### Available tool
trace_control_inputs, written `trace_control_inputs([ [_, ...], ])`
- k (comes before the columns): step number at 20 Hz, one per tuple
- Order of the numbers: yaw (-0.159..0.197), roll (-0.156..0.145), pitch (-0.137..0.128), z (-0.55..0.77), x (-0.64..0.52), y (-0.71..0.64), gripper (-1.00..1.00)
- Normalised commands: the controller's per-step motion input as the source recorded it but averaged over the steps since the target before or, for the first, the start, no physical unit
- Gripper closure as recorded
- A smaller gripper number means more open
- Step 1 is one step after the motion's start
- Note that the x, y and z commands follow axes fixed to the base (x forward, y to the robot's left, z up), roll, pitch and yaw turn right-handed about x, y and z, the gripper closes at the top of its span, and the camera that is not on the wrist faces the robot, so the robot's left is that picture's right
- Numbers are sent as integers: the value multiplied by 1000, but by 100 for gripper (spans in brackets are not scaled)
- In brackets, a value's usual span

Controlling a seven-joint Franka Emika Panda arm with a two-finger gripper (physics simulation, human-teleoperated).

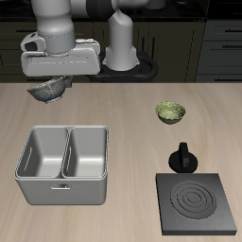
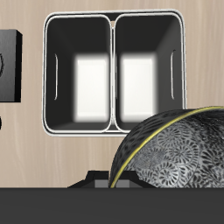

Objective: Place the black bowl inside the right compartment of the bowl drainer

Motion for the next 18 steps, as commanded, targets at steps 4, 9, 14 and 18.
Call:
trace_control_inputs([
  [4,-2,-27,-3,-28,187,-105,100],
  [9,-16,-21,10,-74,211,-176,100],
  [14,5,0,-2,-70,154,13,100],
  [18,-3,0,23,-197,188,-8,100],
])
